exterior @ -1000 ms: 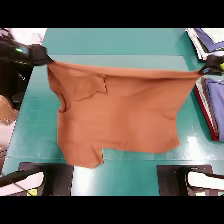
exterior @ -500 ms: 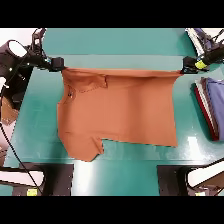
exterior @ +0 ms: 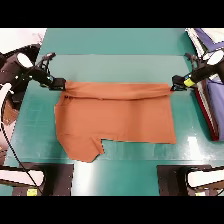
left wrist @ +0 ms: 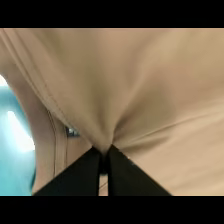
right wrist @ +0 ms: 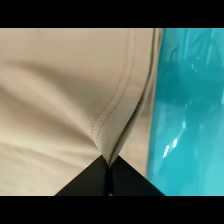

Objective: Fold the shirts.

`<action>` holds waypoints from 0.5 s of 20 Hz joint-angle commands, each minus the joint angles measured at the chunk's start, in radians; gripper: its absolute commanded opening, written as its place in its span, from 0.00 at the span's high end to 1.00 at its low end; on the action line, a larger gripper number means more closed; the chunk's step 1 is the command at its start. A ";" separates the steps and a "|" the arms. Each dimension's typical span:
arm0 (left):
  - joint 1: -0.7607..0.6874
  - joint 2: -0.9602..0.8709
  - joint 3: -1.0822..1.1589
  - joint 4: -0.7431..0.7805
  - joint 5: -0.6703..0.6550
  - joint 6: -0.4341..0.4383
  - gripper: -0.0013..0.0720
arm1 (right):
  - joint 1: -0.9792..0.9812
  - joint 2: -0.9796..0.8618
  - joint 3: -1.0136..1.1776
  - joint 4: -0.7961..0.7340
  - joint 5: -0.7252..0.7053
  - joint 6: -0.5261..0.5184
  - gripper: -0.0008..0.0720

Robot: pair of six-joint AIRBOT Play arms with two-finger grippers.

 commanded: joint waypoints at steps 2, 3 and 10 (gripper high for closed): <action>0.001 0.009 -0.058 0.013 0.009 -0.090 0.31 | 0.003 0.028 -0.116 0.089 -0.046 0.000 0.35; 0.001 0.026 -0.058 0.015 -0.018 -0.091 0.31 | -0.001 0.035 -0.116 0.093 -0.024 0.000 0.35; 0.001 0.365 -0.348 0.146 -0.211 -0.134 0.31 | -0.003 0.301 -0.266 0.082 0.013 -0.011 0.35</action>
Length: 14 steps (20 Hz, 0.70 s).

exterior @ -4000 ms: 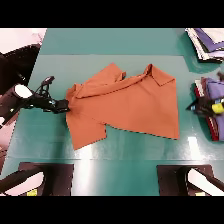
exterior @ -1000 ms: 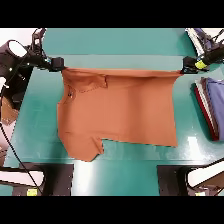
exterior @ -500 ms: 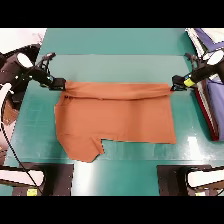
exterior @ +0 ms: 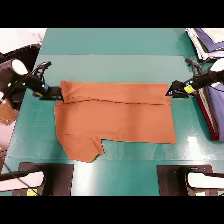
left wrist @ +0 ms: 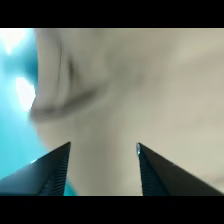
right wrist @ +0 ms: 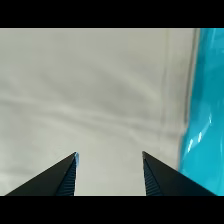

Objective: Fold the shirts.

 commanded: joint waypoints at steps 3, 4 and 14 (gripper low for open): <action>0.000 0.315 -0.384 0.035 -0.075 -0.078 0.31 | -0.001 0.200 -0.157 0.005 -0.032 -0.003 0.35; 0.000 0.367 -0.460 0.026 -0.075 -0.102 0.31 | -0.001 0.217 -0.169 0.006 -0.034 -0.003 0.35; -0.001 0.484 -0.781 -0.208 0.107 -0.146 0.31 | -0.001 0.243 -0.174 0.015 -0.044 -0.003 0.37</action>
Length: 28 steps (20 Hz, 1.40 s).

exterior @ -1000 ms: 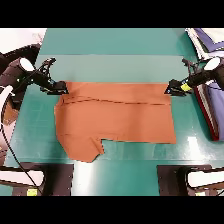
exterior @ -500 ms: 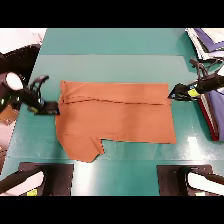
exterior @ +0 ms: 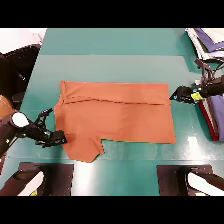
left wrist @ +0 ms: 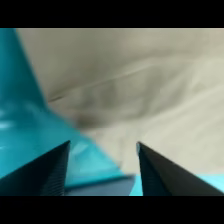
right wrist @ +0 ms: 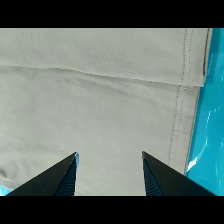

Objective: Fold the shirts.

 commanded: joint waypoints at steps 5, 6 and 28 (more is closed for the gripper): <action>-0.001 0.013 -0.081 -0.082 0.093 -0.006 0.85 | -0.002 0.005 -0.003 -0.008 0.037 -0.010 0.37; -0.001 0.013 -0.080 -0.090 0.093 -0.001 0.94 | -0.010 0.005 -0.003 -0.009 0.065 -0.025 0.37; -0.001 0.015 0.130 -0.098 0.016 0.027 0.95 | -0.383 0.061 -0.582 0.154 0.063 -0.177 0.97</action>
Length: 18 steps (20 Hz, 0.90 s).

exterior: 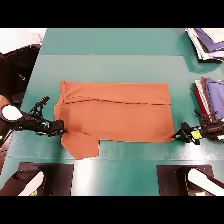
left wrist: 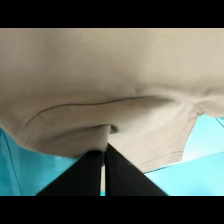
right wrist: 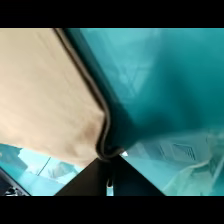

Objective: Fold the shirts.

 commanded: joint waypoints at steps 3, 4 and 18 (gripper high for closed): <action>0.001 0.019 0.001 0.004 -0.050 -0.001 0.95 | 0.069 0.111 0.006 0.020 0.044 -0.040 0.97; 0.001 0.050 0.002 0.004 -0.069 -0.005 0.95 | 0.081 0.152 0.007 0.013 0.069 -0.039 0.97; 0.001 0.096 0.231 0.012 0.038 -0.010 0.95 | 0.266 0.120 0.438 -0.232 0.114 0.067 0.97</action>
